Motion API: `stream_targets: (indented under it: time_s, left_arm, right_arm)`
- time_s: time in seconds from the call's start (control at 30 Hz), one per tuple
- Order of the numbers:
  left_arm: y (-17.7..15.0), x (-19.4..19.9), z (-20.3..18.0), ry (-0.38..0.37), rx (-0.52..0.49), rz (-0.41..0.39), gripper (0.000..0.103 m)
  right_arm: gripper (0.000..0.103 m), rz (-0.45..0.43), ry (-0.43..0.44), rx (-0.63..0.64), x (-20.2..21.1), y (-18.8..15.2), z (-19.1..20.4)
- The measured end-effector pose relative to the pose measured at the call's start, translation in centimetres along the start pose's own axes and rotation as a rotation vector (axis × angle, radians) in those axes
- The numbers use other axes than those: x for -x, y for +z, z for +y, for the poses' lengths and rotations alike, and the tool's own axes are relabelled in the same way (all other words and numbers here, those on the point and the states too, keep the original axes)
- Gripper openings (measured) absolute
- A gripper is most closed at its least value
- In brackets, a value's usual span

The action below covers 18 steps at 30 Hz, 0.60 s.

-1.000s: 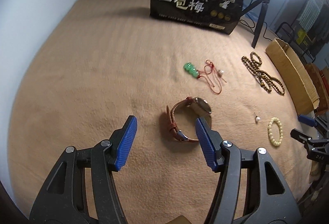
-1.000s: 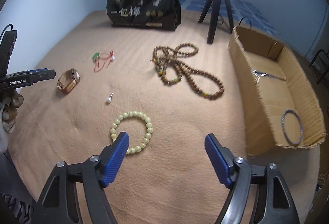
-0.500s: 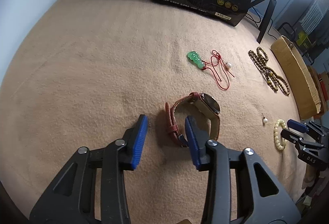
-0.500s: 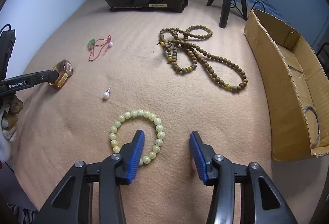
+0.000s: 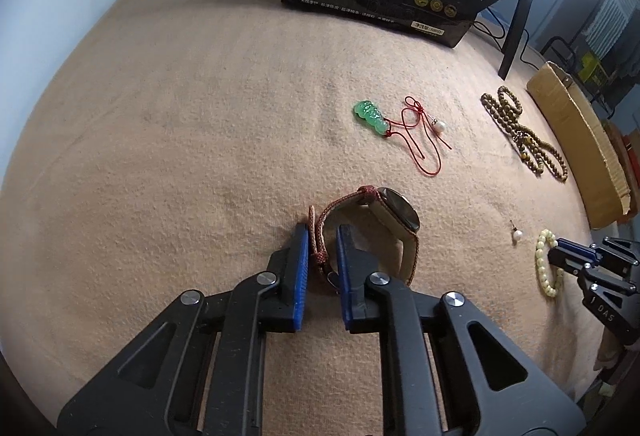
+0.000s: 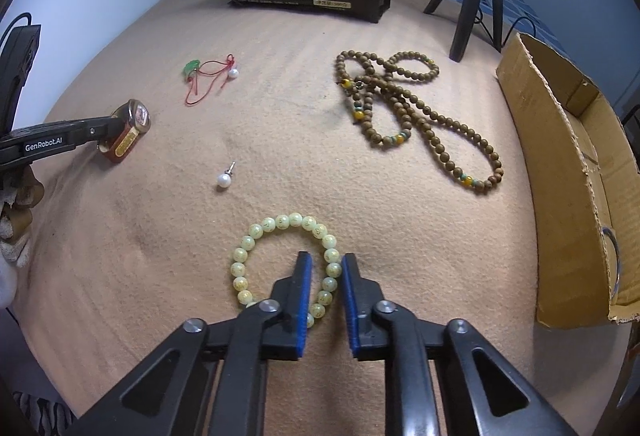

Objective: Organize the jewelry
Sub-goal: 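Grasp the watch strap with the left tool while the right tool grasps the yellow bracelet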

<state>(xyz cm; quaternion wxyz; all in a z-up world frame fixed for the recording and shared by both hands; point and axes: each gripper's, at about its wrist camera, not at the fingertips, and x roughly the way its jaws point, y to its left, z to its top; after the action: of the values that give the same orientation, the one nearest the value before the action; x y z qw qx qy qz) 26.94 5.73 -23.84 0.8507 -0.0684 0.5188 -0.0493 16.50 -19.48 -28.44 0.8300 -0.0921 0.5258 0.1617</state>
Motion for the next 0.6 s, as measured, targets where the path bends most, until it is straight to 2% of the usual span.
stream_targets:
  time_s: [0.13, 0.6]
  left_arm:
    - [-0.1, 0.4, 0.1, -0.002, 0.01, -0.009, 0.007]
    - [-0.6, 3.2, -1.8, -0.005, -0.033, -0.051, 0.007]
  right_arm:
    - [0.006, -0.009, 0.002, 0.002, 0.2, 0.0, 0.1]
    - [0.005, -0.096, -0.006, 0.022, 3.8, 0.0, 0.8]
